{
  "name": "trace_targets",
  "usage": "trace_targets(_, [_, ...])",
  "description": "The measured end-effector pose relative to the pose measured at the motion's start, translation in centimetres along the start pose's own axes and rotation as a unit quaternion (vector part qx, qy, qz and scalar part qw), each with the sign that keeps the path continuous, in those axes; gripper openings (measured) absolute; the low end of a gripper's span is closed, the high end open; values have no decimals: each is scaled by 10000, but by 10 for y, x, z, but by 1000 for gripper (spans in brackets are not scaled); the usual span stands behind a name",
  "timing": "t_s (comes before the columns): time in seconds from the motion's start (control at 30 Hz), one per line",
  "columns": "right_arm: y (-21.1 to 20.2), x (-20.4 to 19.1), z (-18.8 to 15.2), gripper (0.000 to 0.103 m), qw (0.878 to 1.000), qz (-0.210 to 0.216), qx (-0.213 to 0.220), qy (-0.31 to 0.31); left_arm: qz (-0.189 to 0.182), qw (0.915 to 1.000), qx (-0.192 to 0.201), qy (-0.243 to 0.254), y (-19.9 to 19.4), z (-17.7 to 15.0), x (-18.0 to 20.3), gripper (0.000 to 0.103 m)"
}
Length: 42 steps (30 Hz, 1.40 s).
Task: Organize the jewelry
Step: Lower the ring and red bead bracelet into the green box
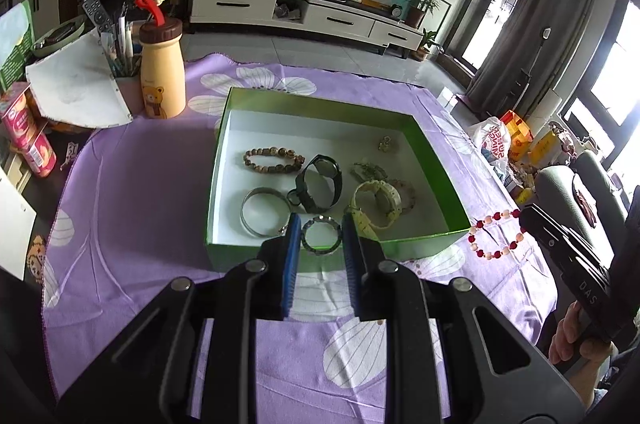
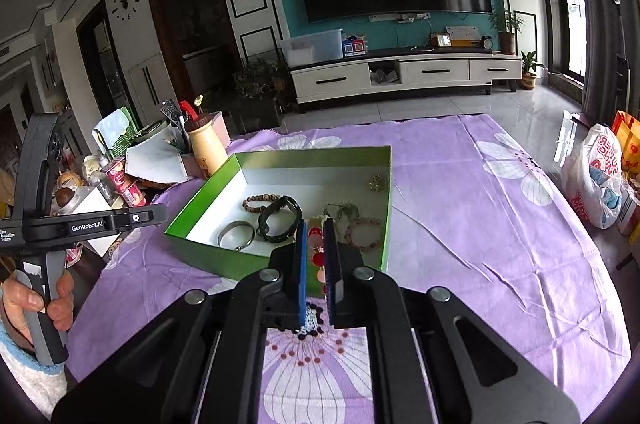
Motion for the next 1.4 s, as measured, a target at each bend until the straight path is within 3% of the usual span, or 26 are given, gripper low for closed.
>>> trace_targets(0.83, [61,-12,35,7,9997,191,-47,-126,180,9993,96,328,45,40,2,21])
trace_targets(1.4, [106,-4,34,7,9991,102,-418,9,237,9993,-238,131,95,48,-14,21])
Point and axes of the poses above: each gripper's, at about its wrist camera, not at the fingertips, and y roughly the way its jaws point, x to its right, z to its top, the point moved 4 cm from there along y, roughly the way its jaws point, and after that the axes turned 12 degrees about x, right-handed, at the moved point
